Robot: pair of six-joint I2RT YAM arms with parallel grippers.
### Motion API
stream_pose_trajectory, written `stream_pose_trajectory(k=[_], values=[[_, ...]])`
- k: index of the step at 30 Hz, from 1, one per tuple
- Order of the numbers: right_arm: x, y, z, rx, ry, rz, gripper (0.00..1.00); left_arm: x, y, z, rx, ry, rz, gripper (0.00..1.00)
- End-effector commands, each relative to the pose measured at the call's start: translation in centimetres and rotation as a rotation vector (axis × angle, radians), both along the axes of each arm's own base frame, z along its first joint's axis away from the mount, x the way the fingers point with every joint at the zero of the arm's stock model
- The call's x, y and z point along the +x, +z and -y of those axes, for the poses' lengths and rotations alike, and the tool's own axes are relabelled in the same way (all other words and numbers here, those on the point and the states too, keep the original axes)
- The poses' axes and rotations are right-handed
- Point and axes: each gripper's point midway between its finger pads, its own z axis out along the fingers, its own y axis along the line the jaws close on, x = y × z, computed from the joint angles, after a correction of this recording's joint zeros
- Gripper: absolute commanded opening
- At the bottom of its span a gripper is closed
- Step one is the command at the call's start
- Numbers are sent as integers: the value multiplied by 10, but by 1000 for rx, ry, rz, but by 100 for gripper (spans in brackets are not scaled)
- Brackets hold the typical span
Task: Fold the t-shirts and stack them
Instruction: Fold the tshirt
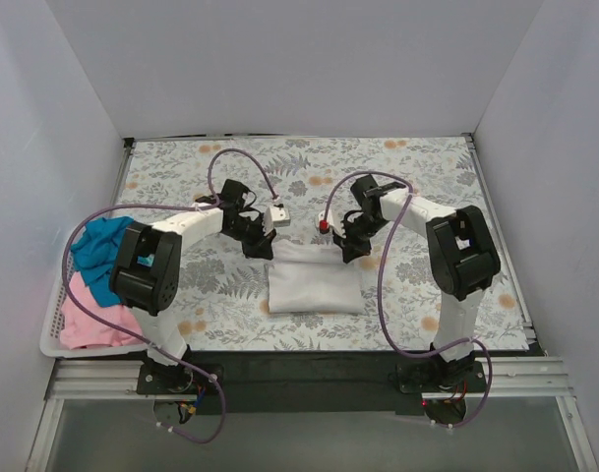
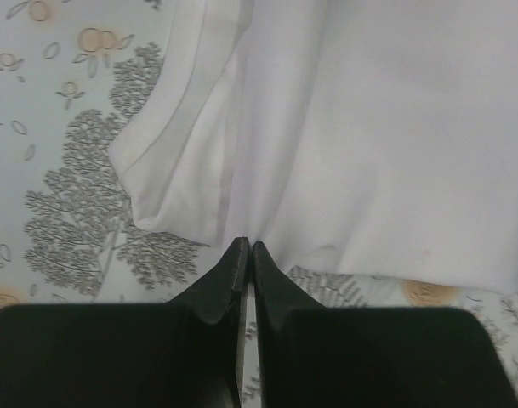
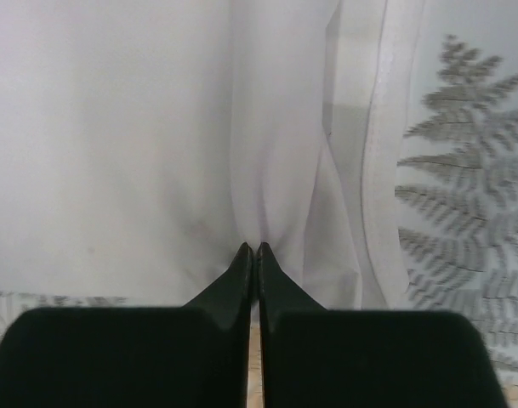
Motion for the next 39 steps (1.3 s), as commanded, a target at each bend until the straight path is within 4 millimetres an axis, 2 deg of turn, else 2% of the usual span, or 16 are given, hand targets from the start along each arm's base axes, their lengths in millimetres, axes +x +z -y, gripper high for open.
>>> stream_pose_trajectory(k=[1, 6, 9, 12, 16, 19, 21, 23, 24, 25, 26, 28, 29, 33, 37, 39], values=[[-36, 16, 3, 14, -2, -40, 1, -24, 33, 3, -33, -22, 41, 0], [-46, 41, 10, 31, -22, 5, 1, -39, 59, 14, -79, -30, 49, 0], [-49, 48, 13, 30, -17, 36, 1, -37, 61, 23, -81, -46, 53, 0], [-51, 36, 22, -11, -10, 36, 1, -32, 54, 26, -72, -36, 35, 1], [-48, 18, 27, -49, -28, -12, 1, -21, 26, 21, -15, -14, 33, 2], [-44, 11, 28, -52, -46, -42, 1, -16, 16, 18, 9, -4, 48, 4], [-41, 9, 27, -57, -58, -52, 3, -10, 11, 16, 25, 12, 56, 11], [-39, 9, 27, -58, -62, -52, 29, -1, 13, 17, 24, 32, 72, 25], [-35, 15, 27, -49, -83, -45, 39, 1, 19, 19, 1, 38, 66, 28], [-31, 22, 25, -31, -103, -42, 54, 4, 25, 19, -18, 42, 70, 30], [-18, 37, 20, 3, -133, -23, 59, 8, 40, 22, -49, 39, 99, 35], [-6, 60, 15, 85, -229, -74, 63, 8, 55, 29, -100, 1, 130, 39], [6, 82, 9, 159, -281, -103, 62, 7, 70, 36, -149, -32, 155, 44], [23, 108, -9, 294, -345, -214, 49, 12, 81, 55, -198, -77, 198, 54], [25, 96, -23, 334, -379, -369, 23, 20, 72, 78, -199, -115, 203, 55], [25, 83, -30, 333, -396, -450, 15, 20, 68, 87, -203, -126, 182, 55]])
